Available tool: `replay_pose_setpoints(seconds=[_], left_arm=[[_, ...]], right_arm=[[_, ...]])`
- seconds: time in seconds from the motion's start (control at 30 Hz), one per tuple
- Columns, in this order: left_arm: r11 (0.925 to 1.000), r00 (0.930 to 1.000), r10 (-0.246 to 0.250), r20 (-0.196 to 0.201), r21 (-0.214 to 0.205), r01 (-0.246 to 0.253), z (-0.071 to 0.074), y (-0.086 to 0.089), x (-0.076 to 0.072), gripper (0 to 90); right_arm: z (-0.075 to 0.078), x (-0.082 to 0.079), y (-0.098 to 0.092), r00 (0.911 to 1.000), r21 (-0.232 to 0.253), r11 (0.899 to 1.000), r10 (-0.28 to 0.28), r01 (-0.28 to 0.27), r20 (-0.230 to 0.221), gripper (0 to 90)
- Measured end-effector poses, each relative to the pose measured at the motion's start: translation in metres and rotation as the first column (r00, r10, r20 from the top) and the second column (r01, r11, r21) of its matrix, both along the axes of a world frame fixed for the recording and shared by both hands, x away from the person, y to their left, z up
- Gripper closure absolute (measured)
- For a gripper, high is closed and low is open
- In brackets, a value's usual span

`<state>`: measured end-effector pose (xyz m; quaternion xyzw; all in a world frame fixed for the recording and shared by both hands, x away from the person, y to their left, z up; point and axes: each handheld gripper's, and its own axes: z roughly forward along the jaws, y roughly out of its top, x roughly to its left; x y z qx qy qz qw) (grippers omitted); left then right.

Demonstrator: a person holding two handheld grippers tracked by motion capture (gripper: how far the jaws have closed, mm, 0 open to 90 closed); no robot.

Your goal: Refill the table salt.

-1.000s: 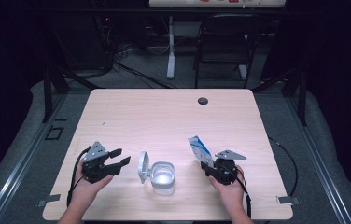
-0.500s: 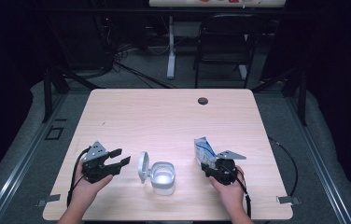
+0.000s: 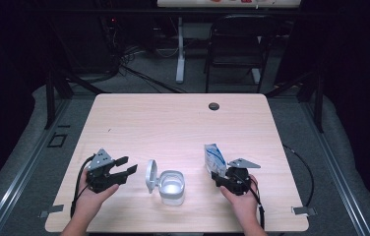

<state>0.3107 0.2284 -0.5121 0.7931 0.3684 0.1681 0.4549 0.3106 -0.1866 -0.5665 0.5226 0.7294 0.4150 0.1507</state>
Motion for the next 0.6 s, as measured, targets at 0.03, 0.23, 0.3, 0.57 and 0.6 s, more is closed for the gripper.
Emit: replay_pose_setpoints(seconds=[0.03, 0.23, 0.3, 0.57, 0.6], left_arm=[[1.0000, 1.0000, 0.001, -0.001, -0.001, -0.001, 0.0000, -0.0001, -0.0001, 50.1], [1.0000, 1.0000, 0.001, -0.001, -0.001, -0.001, 0.0003, -0.0001, -0.0003, 50.1], [1.0000, 1.0000, 0.001, 0.000, -0.001, -0.001, 0.0005, 0.0001, -0.0003, 50.1], [1.0000, 1.0000, 0.002, 0.001, -0.001, -0.002, 0.0007, 0.0005, -0.0003, 50.1], [1.0000, 1.0000, 0.001, 0.002, -0.001, -0.001, 0.0008, 0.0005, -0.0003, 50.1]], right_arm=[[0.0002, -0.0003, 0.0004, 1.0000, 0.020, 1.000, 0.004, -0.004, 0.003, 53.2], [0.0018, -0.0023, 0.0006, 0.9999, 0.014, 1.000, 0.006, -0.007, 0.008, 51.3], [0.0022, -0.0027, 0.0005, 0.9999, 0.010, 1.000, 0.009, -0.009, 0.008, 50.8], [0.0062, -0.0049, -0.0011, 0.9999, 0.020, 1.000, 0.008, -0.008, 0.010, 49.8], [0.0066, -0.0053, -0.0010, 0.9999, 0.032, 0.999, 0.009, -0.009, 0.012, 49.7]])
